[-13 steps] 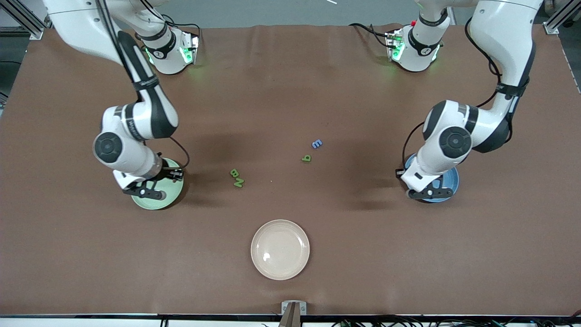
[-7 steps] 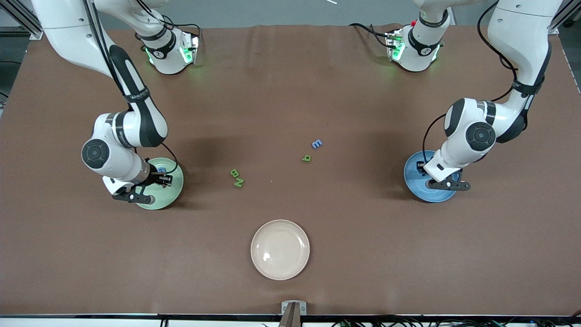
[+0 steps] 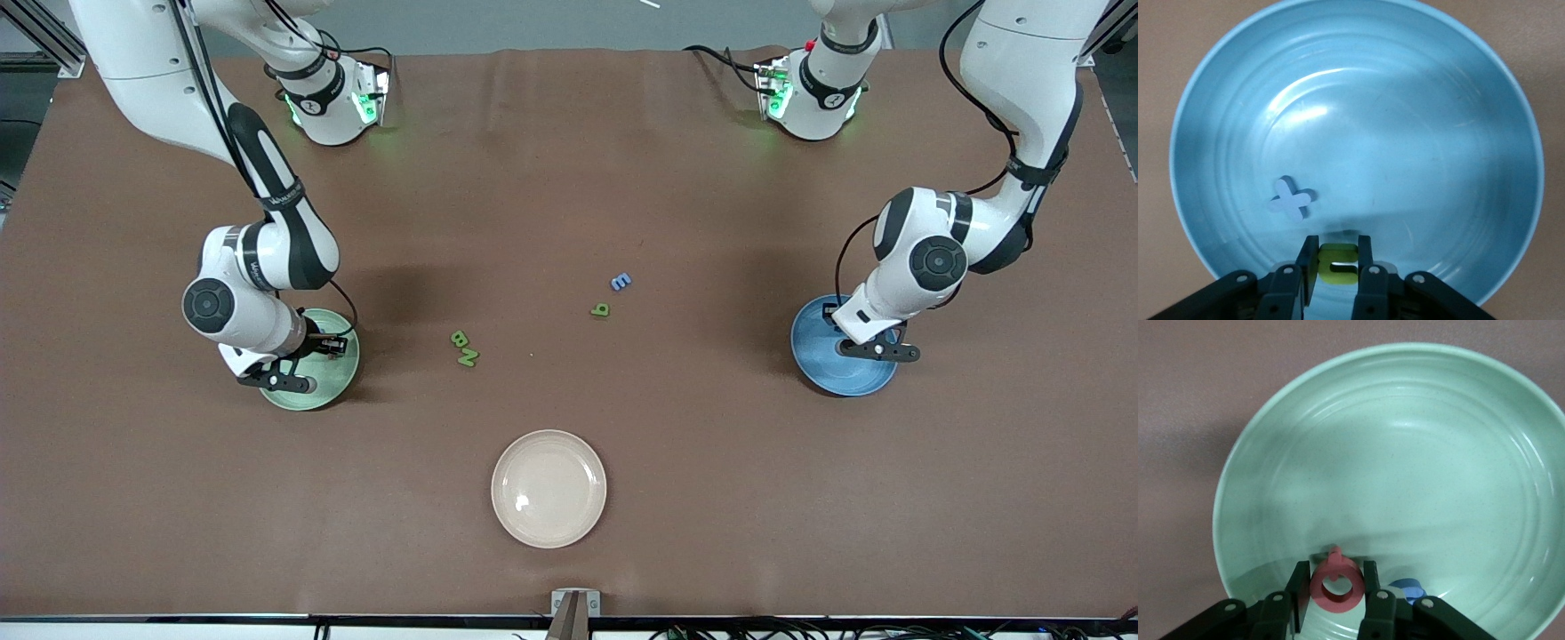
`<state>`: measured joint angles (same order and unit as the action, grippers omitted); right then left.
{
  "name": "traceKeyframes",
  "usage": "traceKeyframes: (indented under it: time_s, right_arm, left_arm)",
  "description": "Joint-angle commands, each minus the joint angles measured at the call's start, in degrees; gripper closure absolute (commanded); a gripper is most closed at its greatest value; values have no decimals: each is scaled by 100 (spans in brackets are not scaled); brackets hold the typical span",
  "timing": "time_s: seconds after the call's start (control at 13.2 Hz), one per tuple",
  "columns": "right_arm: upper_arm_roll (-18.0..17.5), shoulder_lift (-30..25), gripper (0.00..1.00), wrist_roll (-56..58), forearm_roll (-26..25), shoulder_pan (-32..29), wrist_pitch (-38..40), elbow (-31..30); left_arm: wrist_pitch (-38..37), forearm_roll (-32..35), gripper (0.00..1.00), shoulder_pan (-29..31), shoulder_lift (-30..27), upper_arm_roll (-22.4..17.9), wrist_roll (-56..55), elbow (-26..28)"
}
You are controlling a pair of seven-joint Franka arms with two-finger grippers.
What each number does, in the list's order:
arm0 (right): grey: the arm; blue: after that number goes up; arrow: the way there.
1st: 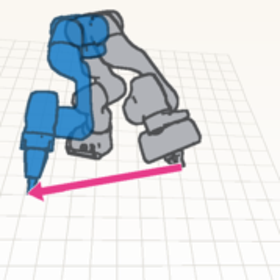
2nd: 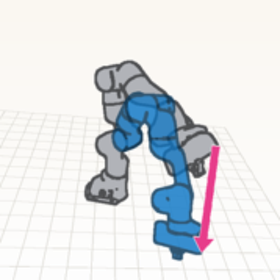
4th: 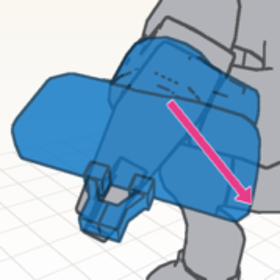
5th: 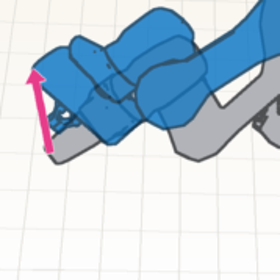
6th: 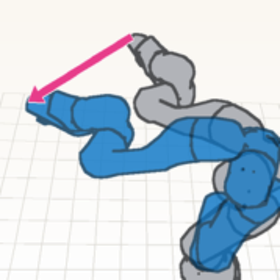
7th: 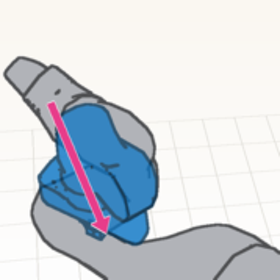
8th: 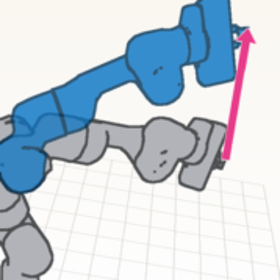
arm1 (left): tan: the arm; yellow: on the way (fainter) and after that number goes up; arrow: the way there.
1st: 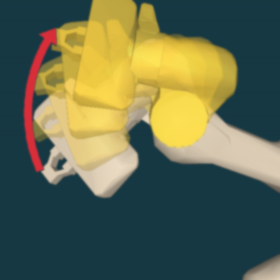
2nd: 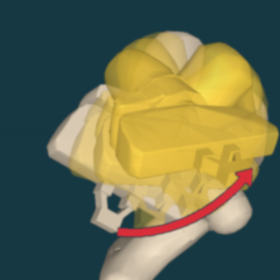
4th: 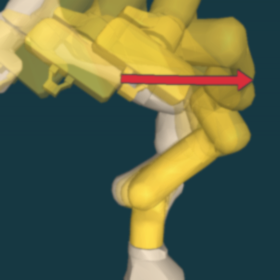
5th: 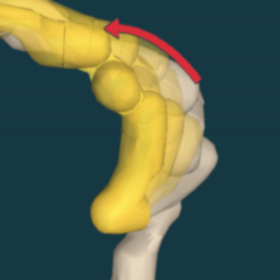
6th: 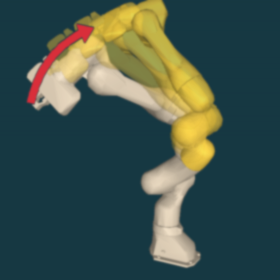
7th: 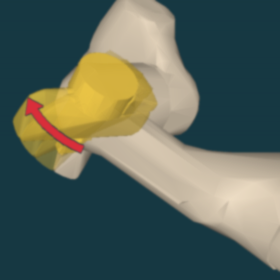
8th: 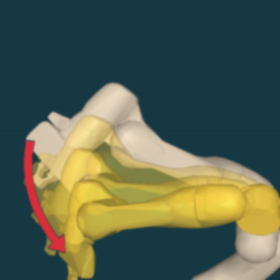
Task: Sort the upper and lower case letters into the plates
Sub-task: 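Drop the c on the blue plate while the right gripper drops the o, then move the right gripper to the green Z while the left gripper reaches the blue m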
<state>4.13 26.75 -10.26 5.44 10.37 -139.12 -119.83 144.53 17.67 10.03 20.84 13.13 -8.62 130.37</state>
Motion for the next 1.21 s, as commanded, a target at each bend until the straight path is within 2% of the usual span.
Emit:
traceKeyframes:
  time_s: [0.0,0.08,0.15,0.23,0.3,0.38,0.45,0.53,0.61,0.76,0.99,1.14]
  right_arm:
    - [-79,-109,97,33,19,-70,-71,-207]
    - [-79,-109,96,33,19,-70,-71,-225]
    - [-79,-109,91,33,19,-70,-54,-234]
    - [-71,-109,77,33,19,-70,-28,-225]
    - [-71,-109,48,33,19,-70,-10,-216]
    - [-71,-126,13,33,19,-70,-1,-190]
    - [-71,-152,0,42,19,-62,60,-164]
    - [-71,-205,0,42,19,-70,304,-24]
    - [-71,-232,0,16,19,-62,707,238]
    - [-106,-241,0,-107,36,-18,1525,775]
    - [-202,-258,0,-423,580,219,1529,909]
    - [-202,-223,0,-800,678,543,1188,944]
  left_arm:
    - [259,97,84,69,8,40,71,121]
    - [260,97,83,69,8,40,71,121]
    - [268,97,81,78,16,40,71,121]
    - [269,97,78,69,8,40,71,121]
    - [269,97,69,60,-27,40,45,103]
    - [260,97,42,52,-80,49,71,68]
    - [251,97,15,52,-115,58,71,42]
    - [207,97,0,60,-185,136,37,16]
    - [137,88,0,60,-281,206,-7,-46]
    - [-492,-17,0,60,-510,478,-104,-230]
    - [-1583,-632,0,34,-678,1084,-743,-748]
    - [-1753,-694,0,-19,-643,1654,-1864,-942]
